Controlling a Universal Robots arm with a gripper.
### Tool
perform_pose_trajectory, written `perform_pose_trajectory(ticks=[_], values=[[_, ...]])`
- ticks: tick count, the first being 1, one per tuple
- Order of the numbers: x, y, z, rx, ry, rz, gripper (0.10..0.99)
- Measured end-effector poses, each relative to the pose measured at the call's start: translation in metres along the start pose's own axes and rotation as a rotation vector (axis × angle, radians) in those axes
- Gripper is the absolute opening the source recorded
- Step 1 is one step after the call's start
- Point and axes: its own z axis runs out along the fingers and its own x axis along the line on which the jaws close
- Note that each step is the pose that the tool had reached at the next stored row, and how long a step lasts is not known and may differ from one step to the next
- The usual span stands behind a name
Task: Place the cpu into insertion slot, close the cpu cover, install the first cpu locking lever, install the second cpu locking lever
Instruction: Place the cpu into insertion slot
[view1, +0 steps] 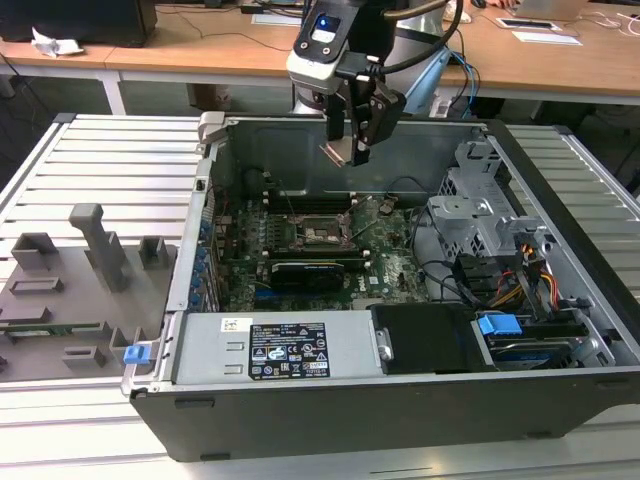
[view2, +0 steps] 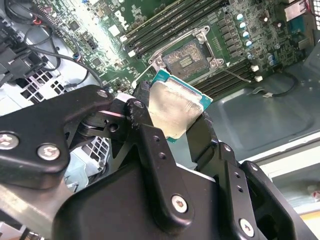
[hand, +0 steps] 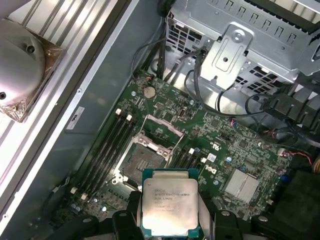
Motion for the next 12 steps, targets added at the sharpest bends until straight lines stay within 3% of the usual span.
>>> perform_pose_trajectory(ticks=[12], values=[[0.0002,-0.0004,0.0006,-0.001,-0.0050,0.061,0.537]])
